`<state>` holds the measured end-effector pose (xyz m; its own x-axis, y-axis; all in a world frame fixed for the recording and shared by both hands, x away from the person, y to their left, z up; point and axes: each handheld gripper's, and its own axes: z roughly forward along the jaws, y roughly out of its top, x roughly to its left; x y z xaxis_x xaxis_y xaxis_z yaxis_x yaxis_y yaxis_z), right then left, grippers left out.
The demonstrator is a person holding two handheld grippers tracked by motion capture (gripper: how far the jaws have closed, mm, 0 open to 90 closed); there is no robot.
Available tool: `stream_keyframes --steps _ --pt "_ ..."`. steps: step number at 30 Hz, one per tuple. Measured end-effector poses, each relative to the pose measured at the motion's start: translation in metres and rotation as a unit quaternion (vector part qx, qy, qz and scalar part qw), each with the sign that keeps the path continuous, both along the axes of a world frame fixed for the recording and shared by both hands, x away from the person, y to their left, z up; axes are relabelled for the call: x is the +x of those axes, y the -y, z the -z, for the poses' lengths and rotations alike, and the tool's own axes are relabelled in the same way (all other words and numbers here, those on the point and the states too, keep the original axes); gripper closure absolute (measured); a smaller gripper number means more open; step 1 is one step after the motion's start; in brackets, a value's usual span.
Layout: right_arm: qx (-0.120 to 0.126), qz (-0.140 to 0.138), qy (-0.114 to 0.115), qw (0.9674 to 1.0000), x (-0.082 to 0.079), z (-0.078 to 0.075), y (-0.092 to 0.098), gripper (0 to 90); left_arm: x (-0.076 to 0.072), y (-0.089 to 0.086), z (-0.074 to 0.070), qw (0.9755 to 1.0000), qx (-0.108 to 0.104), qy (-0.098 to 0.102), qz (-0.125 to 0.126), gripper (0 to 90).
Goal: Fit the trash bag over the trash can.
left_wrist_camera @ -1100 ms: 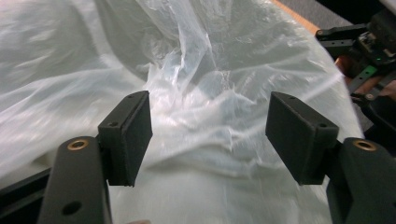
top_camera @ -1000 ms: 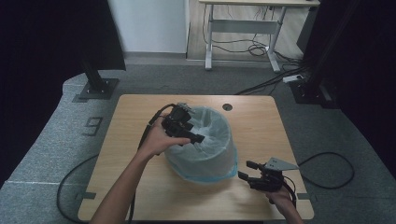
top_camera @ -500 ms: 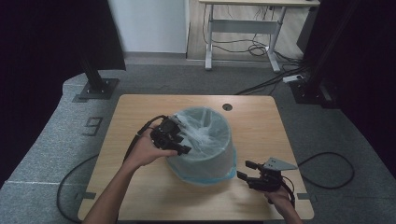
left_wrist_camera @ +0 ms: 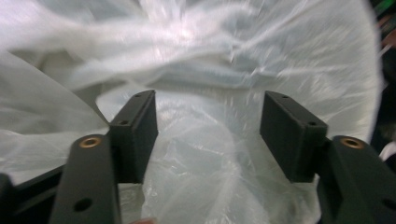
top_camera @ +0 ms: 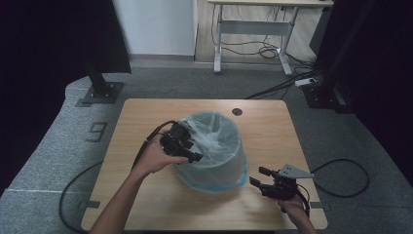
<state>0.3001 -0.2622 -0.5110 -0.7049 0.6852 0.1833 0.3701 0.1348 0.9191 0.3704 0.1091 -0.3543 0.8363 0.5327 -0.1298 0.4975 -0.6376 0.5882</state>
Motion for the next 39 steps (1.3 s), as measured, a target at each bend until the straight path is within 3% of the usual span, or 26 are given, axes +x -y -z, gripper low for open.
stream_keyframes --steps 4,8,10,17,22,32,39 --pt "-0.001 0.003 -0.002 1.0 0.001 0.002 0.0 34.6 -0.006 -0.009 -0.007 0.9989 -0.037 0.026 -0.012 29.4" --pt "-0.004 0.004 -0.003 1.0 0.001 0.002 0.0 34.5 -0.013 -0.02 -0.012 0.9959 -0.069 0.052 -0.023 26.4" --pt "-0.004 0.004 -0.003 1.0 0.001 0.002 0.0 34.5 -0.016 -0.025 -0.012 0.9943 -0.087 0.055 -0.027 26.3" --pt "-0.009 0.006 -0.005 0.9999 0.001 0.004 -0.001 34.5 -0.024 -0.044 -0.009 0.9918 -0.098 0.069 -0.045 25.5" --pt "-0.009 0.007 -0.006 0.9999 0.001 0.004 0.0 34.4 -0.033 -0.065 -0.003 0.9878 -0.119 0.081 -0.06 25.5" --pt "-0.013 0.01 -0.01 0.9998 0.001 0.006 0.0 34.4 -0.049 -0.099 0.011 0.9852 -0.121 0.089 -0.083 25.5" --pt "-0.017 0.013 -0.012 0.9997 0.002 0.007 0.002 34.4 -0.065 -0.118 0.024 0.9853 -0.112 0.091 -0.091 25.6"
